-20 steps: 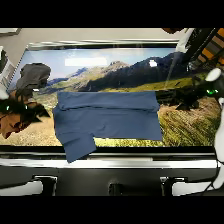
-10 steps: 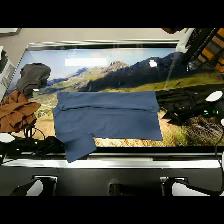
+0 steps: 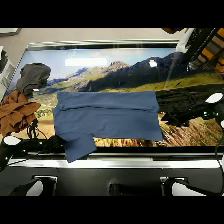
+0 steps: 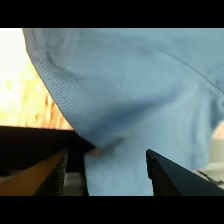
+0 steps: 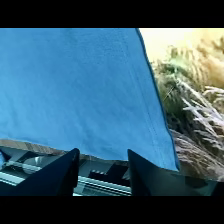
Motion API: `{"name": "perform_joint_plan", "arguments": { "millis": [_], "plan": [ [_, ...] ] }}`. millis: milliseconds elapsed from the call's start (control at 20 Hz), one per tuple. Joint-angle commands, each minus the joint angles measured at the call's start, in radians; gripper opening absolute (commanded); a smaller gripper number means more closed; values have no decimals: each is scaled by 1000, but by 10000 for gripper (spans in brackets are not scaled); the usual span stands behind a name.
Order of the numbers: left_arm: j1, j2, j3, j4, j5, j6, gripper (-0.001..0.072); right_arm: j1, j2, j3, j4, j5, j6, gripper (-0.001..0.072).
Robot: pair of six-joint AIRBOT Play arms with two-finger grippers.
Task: Fold the clothes and pants, and hang the long-sleeved shirts on hangers.
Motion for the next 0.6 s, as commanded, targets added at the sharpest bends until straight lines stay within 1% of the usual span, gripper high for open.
{"name": "perform_joint_plan", "arguments": {
  "millis": [0,100,150,200,250,300,400,450,550],
  "plan": [
    [-42,-72,-2,-50,70,23,533,-1,1,-1,5,-7,-1,339],
    [-71,-115,-2,-104,84,58,519,-1,1,-1,11,-15,0,341],
    [-77,-128,-1,-111,83,64,401,-1,1,-1,26,-11,-1,345],
    [-75,-134,-1,-109,79,64,192,-3,3,2,35,2,-7,377],
    [-70,-134,0,-109,73,65,14,-3,10,9,22,15,-21,381],
    [-63,-133,0,-109,63,72,19,-3,22,18,-14,13,-21,403],
    [-43,-133,0,-109,35,92,20,-47,31,19,-36,-11,5,480],
    [-33,-133,0,-109,20,106,19,-81,26,4,-35,-29,22,481],
    [-14,-133,0,-109,3,117,19,-126,3,-45,-28,-20,3,481]
  ]
}}
